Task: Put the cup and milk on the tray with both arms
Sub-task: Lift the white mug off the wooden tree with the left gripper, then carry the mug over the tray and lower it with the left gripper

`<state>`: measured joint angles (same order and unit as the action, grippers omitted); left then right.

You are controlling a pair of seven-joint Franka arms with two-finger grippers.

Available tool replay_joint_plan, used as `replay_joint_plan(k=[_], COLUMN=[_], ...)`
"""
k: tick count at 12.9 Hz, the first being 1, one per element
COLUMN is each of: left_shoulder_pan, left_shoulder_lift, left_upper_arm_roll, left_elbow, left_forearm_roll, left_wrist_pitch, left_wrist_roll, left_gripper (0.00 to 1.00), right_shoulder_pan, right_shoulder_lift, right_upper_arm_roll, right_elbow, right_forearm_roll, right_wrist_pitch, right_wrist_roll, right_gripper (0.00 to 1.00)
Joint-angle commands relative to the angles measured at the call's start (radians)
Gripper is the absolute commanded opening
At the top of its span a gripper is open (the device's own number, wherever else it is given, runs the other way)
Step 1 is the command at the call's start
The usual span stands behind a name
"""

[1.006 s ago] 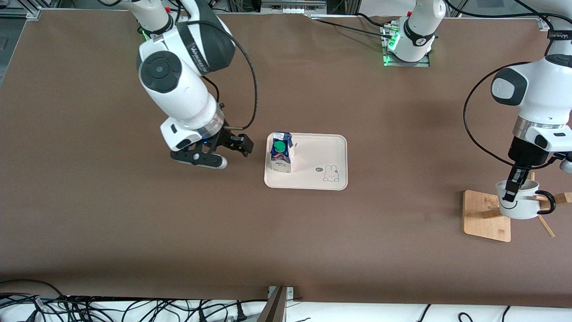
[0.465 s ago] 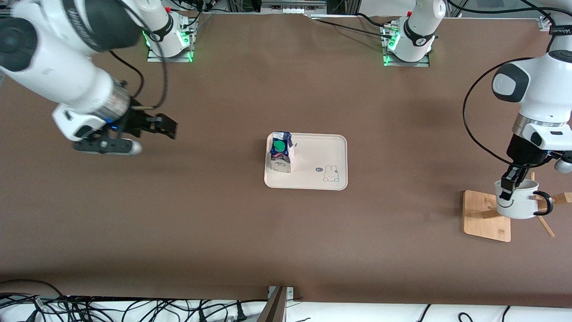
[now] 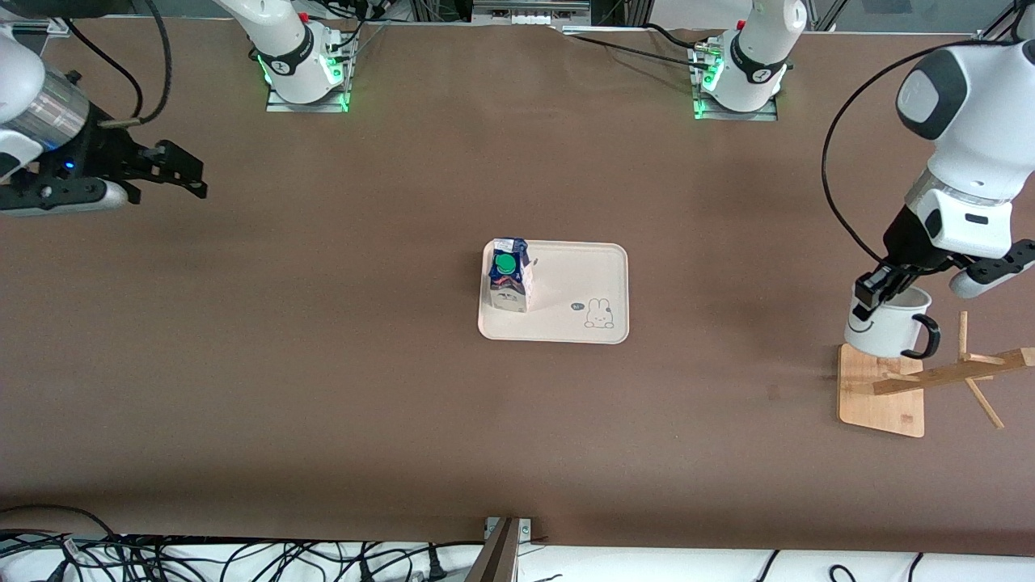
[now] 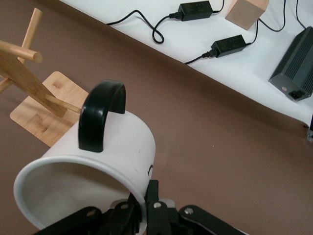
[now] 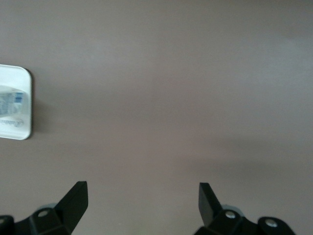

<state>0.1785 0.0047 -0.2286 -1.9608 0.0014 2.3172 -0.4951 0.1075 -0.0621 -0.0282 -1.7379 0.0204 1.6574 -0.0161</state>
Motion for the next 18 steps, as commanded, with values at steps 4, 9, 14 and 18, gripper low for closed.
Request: replay_joint_plan(k=[4, 9, 14, 18], left_shoulder_pan=[-0.054, -0.221, -0.382, -0.468], left_shoulder_lift=[0.246, 0.443, 0.612, 0.698], left_upper_arm_roll=[-0.161, -0.155, -0.161, -0.133], left_elbow=[0.452, 0.55, 0.55, 0.55], left_forearm_roll=[0.119, 0.114, 0.12, 0.117], left_wrist_pitch=[-0.545, -0.556, -0.457, -0.441], left_wrist_roll=[0.052, 0.014, -0.051, -0.056], left_gripper=[0.0, 0.0, 0.0, 0.0], right_shoulder_pan=[-0.019, -0.015, -0.014, -0.012], right_shoulder_lift=[-0.012, 0.008, 0.013, 0.011], right_upper_arm_roll=[0.036, 0.033, 0.034, 0.034], right_elbow=[0.007, 0.053, 0.057, 0.057], right_forearm_roll=[-0.059, -0.053, -0.071, -0.071], right_wrist_pitch=[0.016, -0.013, -0.002, -0.005], right_wrist_roll=[-0.027, -0.018, -0.022, -0.016], right_gripper=[1.0, 1.0, 1.0, 1.0])
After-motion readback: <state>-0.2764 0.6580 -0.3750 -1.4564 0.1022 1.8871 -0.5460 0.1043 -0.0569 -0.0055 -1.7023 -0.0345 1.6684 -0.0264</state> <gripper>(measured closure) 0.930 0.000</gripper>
